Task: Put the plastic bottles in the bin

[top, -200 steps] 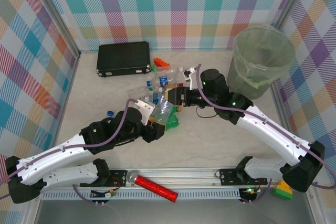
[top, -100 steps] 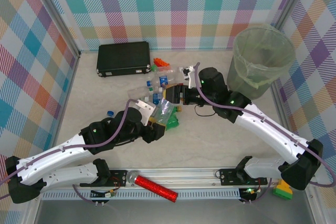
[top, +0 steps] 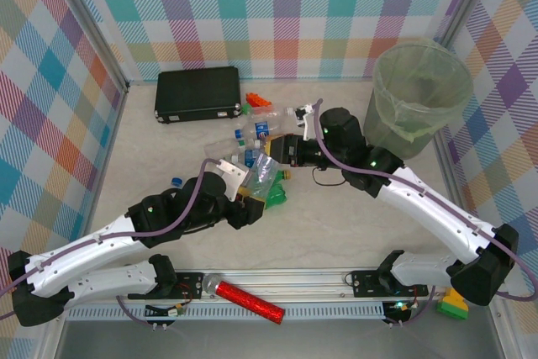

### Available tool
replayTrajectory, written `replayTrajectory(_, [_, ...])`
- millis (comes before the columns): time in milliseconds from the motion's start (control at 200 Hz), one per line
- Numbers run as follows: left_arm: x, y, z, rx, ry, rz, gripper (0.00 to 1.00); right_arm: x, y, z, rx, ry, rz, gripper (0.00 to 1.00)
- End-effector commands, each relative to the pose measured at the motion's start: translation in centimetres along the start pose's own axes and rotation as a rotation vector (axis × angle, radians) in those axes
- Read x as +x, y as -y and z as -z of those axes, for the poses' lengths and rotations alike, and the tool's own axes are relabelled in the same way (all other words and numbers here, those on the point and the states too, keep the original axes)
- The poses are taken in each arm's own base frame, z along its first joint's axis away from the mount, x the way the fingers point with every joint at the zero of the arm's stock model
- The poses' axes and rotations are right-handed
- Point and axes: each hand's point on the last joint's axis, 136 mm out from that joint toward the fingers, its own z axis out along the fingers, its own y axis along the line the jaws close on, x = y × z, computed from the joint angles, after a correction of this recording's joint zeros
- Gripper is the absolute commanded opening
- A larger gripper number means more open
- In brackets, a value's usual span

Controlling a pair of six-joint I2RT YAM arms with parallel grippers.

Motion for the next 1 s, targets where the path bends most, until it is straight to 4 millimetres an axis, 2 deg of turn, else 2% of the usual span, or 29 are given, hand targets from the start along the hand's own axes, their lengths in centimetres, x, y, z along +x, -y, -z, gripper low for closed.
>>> replayTrajectory(0, [-2.3, 1.5, 1.0, 0.044, 0.051, -0.021, 0.52, -1.0, -1.9, 0.8, -0.035, 0.006, 0.039, 0.34])
replayTrajectory(120, [-3.4, 2.0, 1.3, 0.049, 0.071, -0.029, 0.54, -2.2, -2.6, 1.6, -0.016, 0.038, 0.068, 0.31])
replayTrajectory(220, [-4.3, 2.2, 1.4, 0.045, 0.081, -0.037, 0.63, -3.5, -3.2, 2.5, 0.009, 0.068, 0.086, 0.31])
replayTrajectory(245, [-4.6, 2.3, 1.5, 0.043, 0.088, -0.039, 0.67, -3.9, -3.2, 2.8, 0.017, 0.079, 0.091, 0.31])
replayTrajectory(320, [-5.4, 2.3, 1.7, 0.026, 0.102, -0.041, 0.89, -5.1, -3.0, 3.6, 0.052, 0.118, 0.096, 0.31])
replayTrajectory(345, [-5.7, 2.2, 1.8, 0.021, 0.108, -0.041, 1.00, -5.6, -2.7, 3.9, 0.068, 0.133, 0.095, 0.31])
replayTrajectory(505, [-7.0, 1.9, 3.0, -0.011, 0.151, -0.034, 1.00, -9.4, -0.7, 7.4, 0.181, 0.260, 0.091, 0.30])
replayTrajectory(760, [-7.0, 0.5, 5.6, -0.041, 0.218, 0.001, 1.00, -15.4, 3.1, 16.0, 0.485, 0.523, 0.178, 0.32])
replayTrajectory(880, [-6.3, -0.2, 6.2, -0.049, 0.236, 0.022, 1.00, -18.0, 3.8, 20.6, 0.682, 0.670, 0.270, 0.31])
replayTrajectory(995, [-5.7, -0.7, 6.5, -0.057, 0.242, 0.035, 1.00, -20.3, 3.2, 24.3, 0.829, 0.807, 0.369, 0.32])
